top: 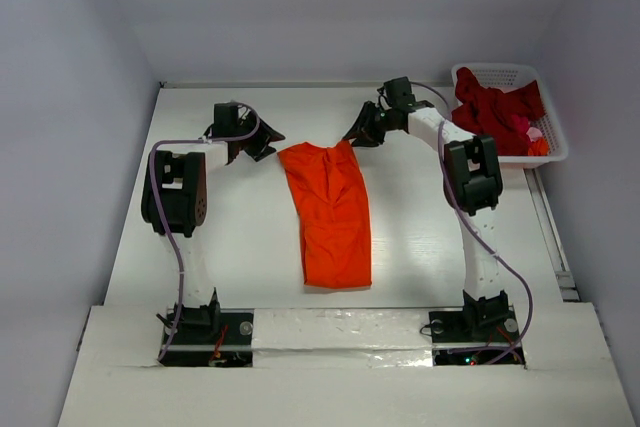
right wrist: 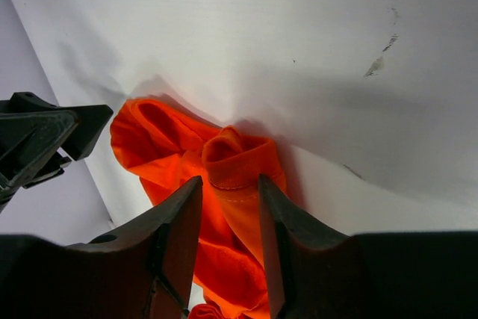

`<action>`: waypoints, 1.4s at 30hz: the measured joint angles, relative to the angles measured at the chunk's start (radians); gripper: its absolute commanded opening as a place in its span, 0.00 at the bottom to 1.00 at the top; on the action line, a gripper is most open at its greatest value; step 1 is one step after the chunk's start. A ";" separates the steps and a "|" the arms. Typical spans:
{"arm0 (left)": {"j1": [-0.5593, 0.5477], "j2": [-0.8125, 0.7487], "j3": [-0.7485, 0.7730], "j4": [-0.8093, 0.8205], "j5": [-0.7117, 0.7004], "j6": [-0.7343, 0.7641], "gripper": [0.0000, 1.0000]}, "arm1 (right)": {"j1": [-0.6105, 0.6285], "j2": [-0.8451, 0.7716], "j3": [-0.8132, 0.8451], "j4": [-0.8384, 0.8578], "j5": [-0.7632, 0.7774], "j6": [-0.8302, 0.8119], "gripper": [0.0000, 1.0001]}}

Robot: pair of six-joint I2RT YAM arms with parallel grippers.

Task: Fold and stack the t-shirts
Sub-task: Grab one side of the 2/3 rectangular tshirt with both arms

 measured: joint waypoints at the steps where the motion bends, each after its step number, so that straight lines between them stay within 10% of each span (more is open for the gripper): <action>1: 0.000 0.000 0.001 -0.002 0.000 0.000 0.46 | 0.001 0.003 0.003 -0.001 0.000 0.000 0.39; 17: 0.000 -0.003 0.014 -0.018 0.000 0.000 0.46 | 0.039 0.046 0.109 -0.129 0.087 -0.032 0.61; 42: 0.003 -0.013 0.014 -0.017 0.011 -0.001 0.46 | 0.063 0.081 0.215 -0.264 0.212 -0.058 0.00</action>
